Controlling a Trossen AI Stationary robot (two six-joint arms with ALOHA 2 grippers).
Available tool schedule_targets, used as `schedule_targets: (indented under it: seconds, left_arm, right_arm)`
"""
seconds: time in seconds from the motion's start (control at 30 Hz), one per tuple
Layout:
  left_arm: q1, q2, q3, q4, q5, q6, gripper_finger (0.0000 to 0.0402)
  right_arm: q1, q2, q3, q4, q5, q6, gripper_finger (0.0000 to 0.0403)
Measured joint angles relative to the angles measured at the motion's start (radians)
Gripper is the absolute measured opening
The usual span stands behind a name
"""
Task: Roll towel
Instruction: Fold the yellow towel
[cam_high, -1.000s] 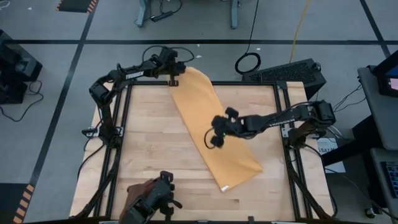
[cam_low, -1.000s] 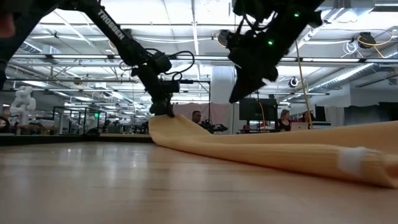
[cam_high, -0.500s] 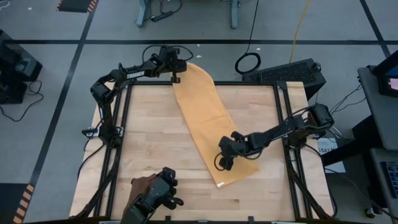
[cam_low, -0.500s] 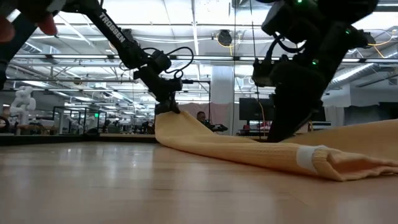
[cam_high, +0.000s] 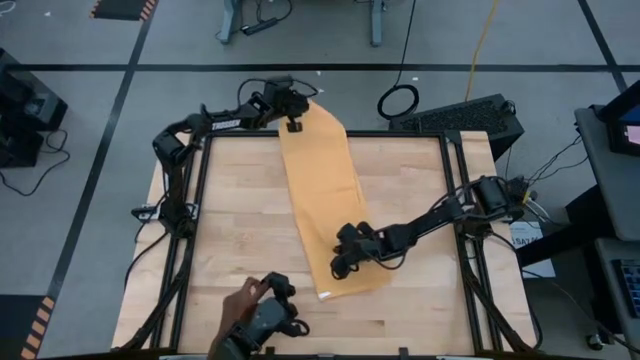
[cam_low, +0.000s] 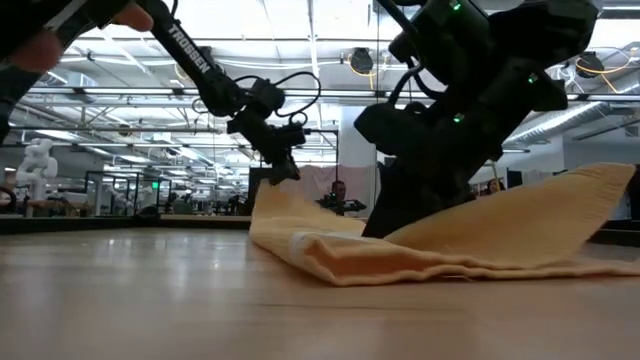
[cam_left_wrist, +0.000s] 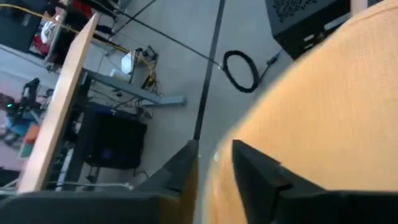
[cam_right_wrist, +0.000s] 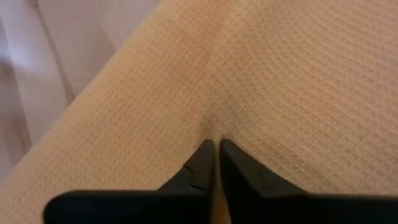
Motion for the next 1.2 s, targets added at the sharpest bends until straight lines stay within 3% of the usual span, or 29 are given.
schedule_targets:
  seconds: [0.1,0.2,0.3,0.37,0.53,0.63,0.93,1.2]
  left_arm:
    - [-0.03,0.0,0.0,0.001,-0.145,0.01,0.0159]
    - [-0.051,-0.004,0.0,0.007,-0.373,0.029,0.0204]
    - [-0.063,-0.037,0.001,-0.059,-0.489,-0.024,0.0239]
    - [-0.082,-0.074,0.002,-0.192,-0.458,-0.133,0.0251]
    - [-0.139,-0.154,-0.005,-0.57,-0.009,-0.515,0.0252]
    - [-0.202,-0.203,-0.077,-0.615,0.123,-0.644,0.0244]
    - [-0.511,-0.266,-0.431,-0.316,0.023,-0.848,0.0217]
    - [-0.661,-0.265,-0.56,-0.107,-0.02,-0.944,0.0214]
  right_arm:
    - [0.0,0.003,0.015,-0.008,0.012,-0.013,0.0005]
    - [0.0,0.003,0.018,-0.01,0.012,-0.009,0.0004]
    - [0.0,0.004,0.018,-0.012,0.013,0.001,0.0003]
    - [0.0,0.004,0.017,-0.011,0.018,0.0,0.0002]
    - [0.0,-0.005,0.016,0.02,0.038,-0.058,0.0003]
    - [0.001,-0.036,0.012,0.02,0.031,-0.113,0.0003]
    - [0.066,-0.186,0.013,-0.106,0.024,-0.198,0.0004]
    - [0.179,-0.365,0.014,-0.357,0.039,-0.208,0.0004]
